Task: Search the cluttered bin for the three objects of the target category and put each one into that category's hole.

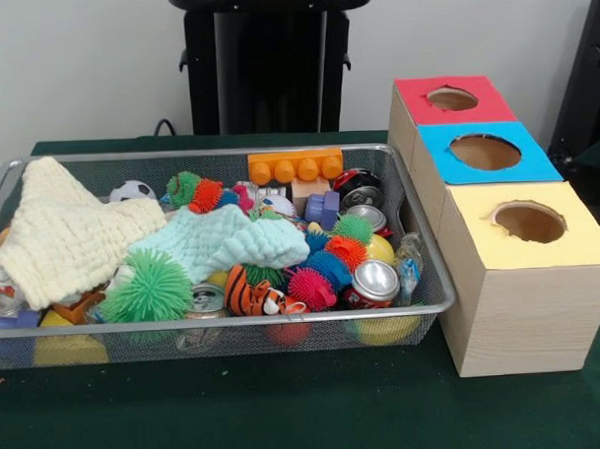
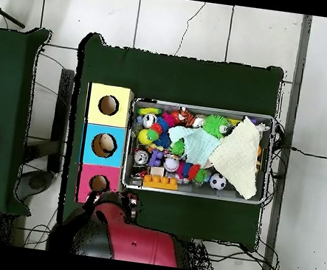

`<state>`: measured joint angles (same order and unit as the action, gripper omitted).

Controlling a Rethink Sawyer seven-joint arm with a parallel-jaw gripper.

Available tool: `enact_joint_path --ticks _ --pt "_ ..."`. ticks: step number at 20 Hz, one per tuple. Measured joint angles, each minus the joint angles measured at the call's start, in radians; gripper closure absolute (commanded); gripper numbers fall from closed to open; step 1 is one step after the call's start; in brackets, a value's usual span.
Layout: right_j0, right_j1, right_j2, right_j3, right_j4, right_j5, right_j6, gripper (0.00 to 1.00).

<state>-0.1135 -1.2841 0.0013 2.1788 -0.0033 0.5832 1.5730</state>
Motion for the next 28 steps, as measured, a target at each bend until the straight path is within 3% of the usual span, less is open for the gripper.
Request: enact_joint_path --ticks 7,14,28 --pt "-0.108 0.016 0.012 -0.012 -0.008 0.001 0.000 0.00" --pt "-0.165 0.050 0.050 -0.040 -0.040 0.001 0.000 0.00" --pt "-0.287 0.136 0.174 -0.045 -0.161 -0.027 0.000 0.00"
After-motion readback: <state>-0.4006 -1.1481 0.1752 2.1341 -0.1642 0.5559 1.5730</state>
